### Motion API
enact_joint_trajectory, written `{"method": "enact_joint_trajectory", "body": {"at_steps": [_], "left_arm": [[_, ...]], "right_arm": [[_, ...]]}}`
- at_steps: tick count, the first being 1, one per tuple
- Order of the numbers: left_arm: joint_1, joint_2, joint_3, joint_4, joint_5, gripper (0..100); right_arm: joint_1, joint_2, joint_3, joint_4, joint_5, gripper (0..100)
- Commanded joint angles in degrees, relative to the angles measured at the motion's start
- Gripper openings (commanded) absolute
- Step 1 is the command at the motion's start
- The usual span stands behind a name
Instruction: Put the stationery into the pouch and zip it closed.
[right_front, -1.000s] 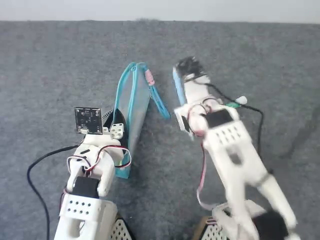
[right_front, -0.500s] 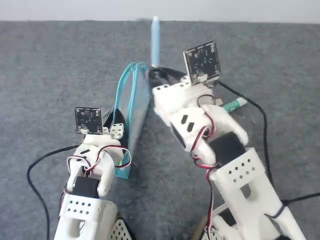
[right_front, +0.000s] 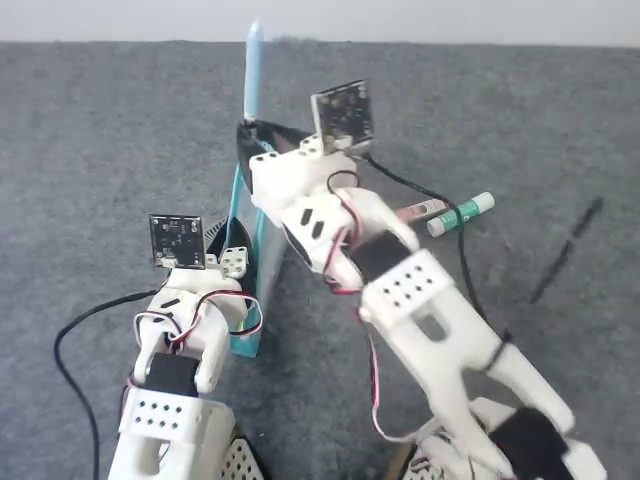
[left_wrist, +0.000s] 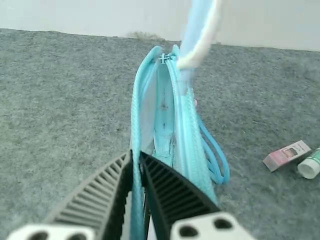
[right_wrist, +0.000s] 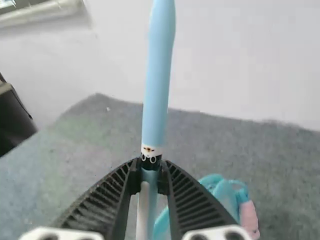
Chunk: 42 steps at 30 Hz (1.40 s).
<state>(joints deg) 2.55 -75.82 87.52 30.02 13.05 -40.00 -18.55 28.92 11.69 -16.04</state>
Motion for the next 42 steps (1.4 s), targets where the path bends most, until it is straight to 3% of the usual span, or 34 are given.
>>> {"method": "enact_joint_trajectory", "body": {"at_steps": [1, 18, 25, 36, 39, 42], "left_arm": [[1.05, 0.18, 2.24, -0.44, -0.62, 1], [0.70, 0.18, 2.24, -0.44, -0.62, 1], [0.62, 0.18, 2.24, -0.44, -0.70, 1], [0.62, 0.18, 2.24, -0.44, -0.70, 1], [0.62, 0.18, 2.24, -0.44, -0.70, 1], [0.62, 0.18, 2.51, -1.76, -0.70, 1]], "right_arm": [[-0.13, 1.19, -1.49, -1.71, 0.97, 0.6], [-0.66, 2.51, -1.32, -1.36, 0.97, 1.1], [-0.66, 2.51, -1.32, -1.27, 0.97, 16.9], [-0.57, 2.42, -1.32, -1.27, 1.05, 15.1], [-0.13, 1.71, -2.46, 3.12, 3.78, 15.1], [3.30, -1.01, -7.82, 15.08, 11.69, 15.1]]}}
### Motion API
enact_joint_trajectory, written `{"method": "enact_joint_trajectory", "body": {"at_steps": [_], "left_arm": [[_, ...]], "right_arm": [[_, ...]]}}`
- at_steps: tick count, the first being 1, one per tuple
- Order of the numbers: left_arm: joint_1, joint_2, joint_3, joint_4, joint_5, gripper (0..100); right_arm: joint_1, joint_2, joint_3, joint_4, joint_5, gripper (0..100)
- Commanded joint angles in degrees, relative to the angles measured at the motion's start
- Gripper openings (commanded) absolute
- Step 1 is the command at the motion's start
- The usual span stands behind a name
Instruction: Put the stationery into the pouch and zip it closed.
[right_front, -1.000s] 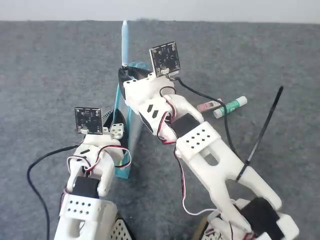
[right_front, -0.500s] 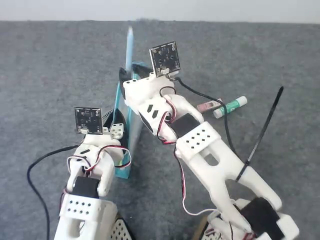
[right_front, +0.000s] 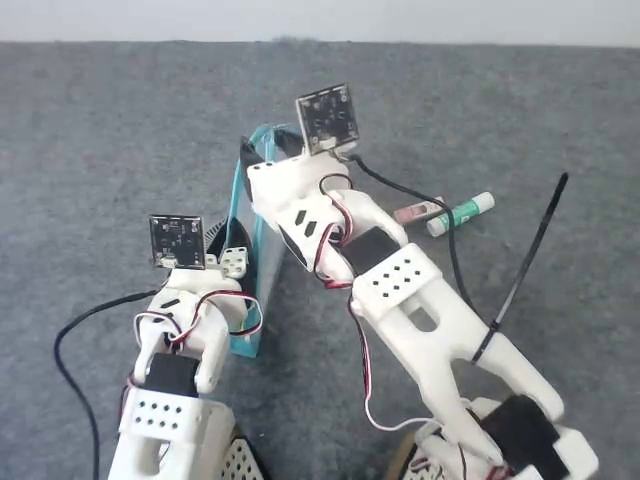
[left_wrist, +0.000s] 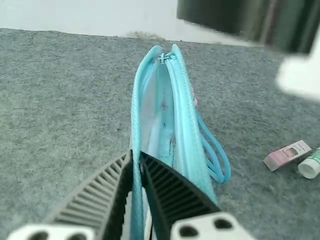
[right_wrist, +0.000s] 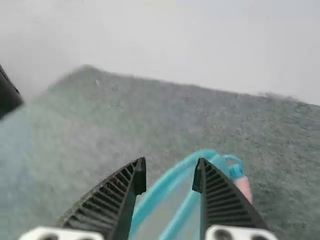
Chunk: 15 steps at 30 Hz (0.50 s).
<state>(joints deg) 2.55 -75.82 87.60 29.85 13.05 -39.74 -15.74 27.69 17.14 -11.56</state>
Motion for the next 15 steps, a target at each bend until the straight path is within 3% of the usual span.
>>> {"method": "enact_joint_trajectory", "body": {"at_steps": [1, 7, 15], "left_arm": [[0.62, 0.18, 2.42, -2.02, -0.70, 1], [0.62, 0.18, 2.42, -2.11, -0.70, 1], [0.53, 0.18, 2.42, -1.93, -0.70, 1]], "right_arm": [[5.23, -5.14, -8.88, 14.73, 9.41, 15.1], [20.88, -10.86, -17.14, 38.11, 11.87, 15.3], [29.41, -6.73, -13.98, 46.02, 11.43, 15.2]]}}
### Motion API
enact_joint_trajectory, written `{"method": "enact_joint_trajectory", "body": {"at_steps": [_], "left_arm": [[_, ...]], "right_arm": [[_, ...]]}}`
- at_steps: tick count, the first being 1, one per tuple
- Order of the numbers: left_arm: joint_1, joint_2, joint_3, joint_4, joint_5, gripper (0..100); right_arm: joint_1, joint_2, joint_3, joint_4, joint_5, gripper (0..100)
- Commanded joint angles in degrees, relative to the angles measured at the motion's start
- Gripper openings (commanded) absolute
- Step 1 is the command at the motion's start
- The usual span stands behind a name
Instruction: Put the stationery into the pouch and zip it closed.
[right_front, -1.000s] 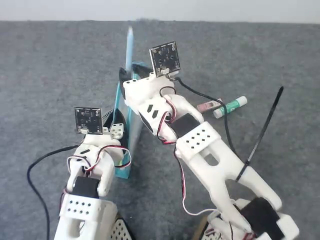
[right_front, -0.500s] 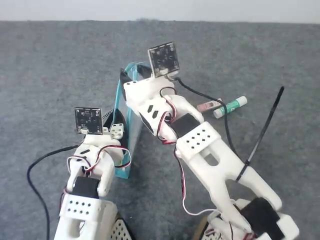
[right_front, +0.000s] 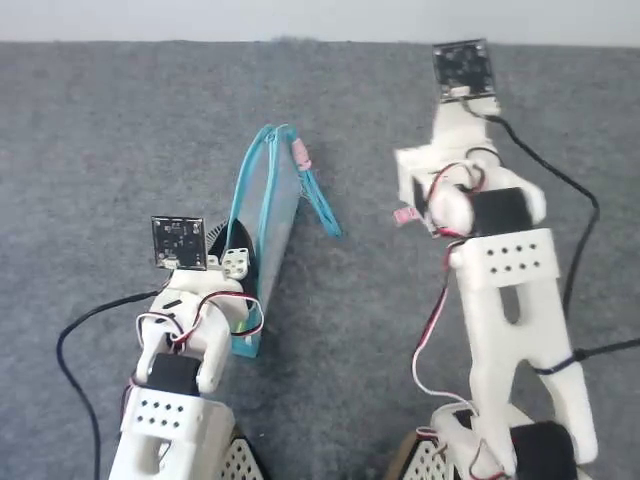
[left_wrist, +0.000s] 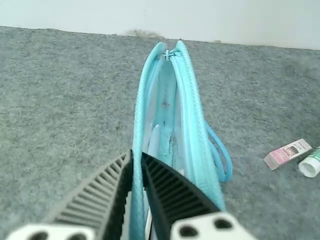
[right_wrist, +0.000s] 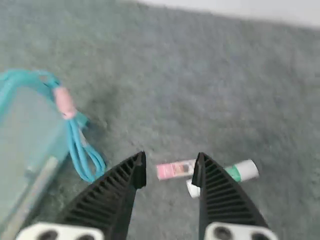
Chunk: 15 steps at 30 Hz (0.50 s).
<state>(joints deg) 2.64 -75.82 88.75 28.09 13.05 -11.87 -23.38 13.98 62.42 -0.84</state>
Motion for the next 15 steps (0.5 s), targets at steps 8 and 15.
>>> {"method": "enact_joint_trajectory", "body": {"at_steps": [8, 15], "left_arm": [[0.44, 0.18, 1.27, -0.18, -0.70, 1], [0.44, 0.18, 1.27, -0.18, -0.70, 1]], "right_arm": [[8.31, 16.48, 0.18, -10.59, -14.86, 15.1], [12.88, 27.30, 0.18, -16.57, -21.27, 15.1]]}}
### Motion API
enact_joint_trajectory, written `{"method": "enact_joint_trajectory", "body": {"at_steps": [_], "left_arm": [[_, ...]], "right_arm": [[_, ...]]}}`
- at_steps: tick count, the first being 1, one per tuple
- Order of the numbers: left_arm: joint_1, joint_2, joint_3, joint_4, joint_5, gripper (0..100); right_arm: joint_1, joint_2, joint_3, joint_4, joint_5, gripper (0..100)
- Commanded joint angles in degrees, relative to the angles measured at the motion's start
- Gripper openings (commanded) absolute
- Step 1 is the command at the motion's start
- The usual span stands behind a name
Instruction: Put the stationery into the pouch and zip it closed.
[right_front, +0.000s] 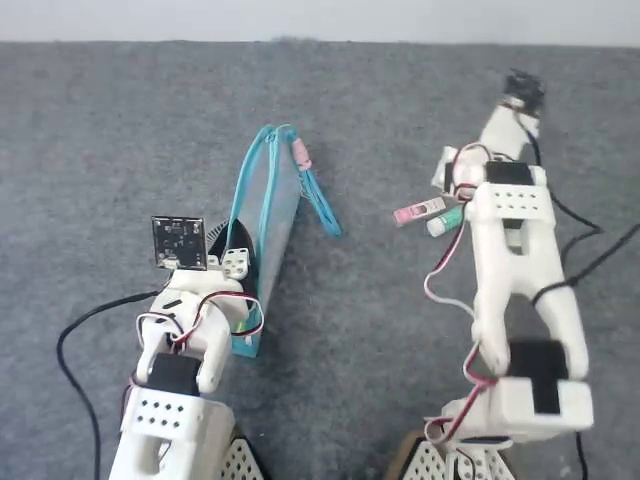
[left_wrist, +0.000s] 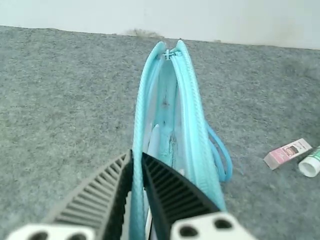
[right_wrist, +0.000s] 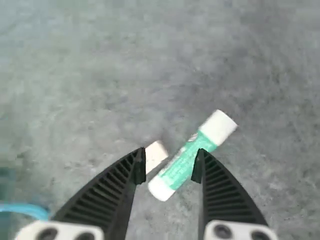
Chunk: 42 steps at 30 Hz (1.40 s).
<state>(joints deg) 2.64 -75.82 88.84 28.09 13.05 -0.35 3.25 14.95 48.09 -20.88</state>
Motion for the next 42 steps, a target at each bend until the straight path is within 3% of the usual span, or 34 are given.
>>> {"method": "enact_joint_trajectory", "body": {"at_steps": [1, 31, 37, 42], "left_arm": [[0.44, 0.18, 1.19, -0.18, -0.70, 1], [0.44, 0.18, 1.19, -0.09, -0.70, 1], [0.44, 0.18, 1.19, -0.09, -0.70, 1], [0.44, 0.18, 1.19, -0.09, -0.70, 1]], "right_arm": [[1.36, 1.71, -0.79, -2.24, -1.23, 15.1], [0.75, 15.43, -1.58, -1.80, -1.49, 15.0], [1.10, 14.81, -4.31, 2.95, -1.58, 0.0], [1.10, 7.60, -5.10, 9.36, -1.41, 0.7]]}}
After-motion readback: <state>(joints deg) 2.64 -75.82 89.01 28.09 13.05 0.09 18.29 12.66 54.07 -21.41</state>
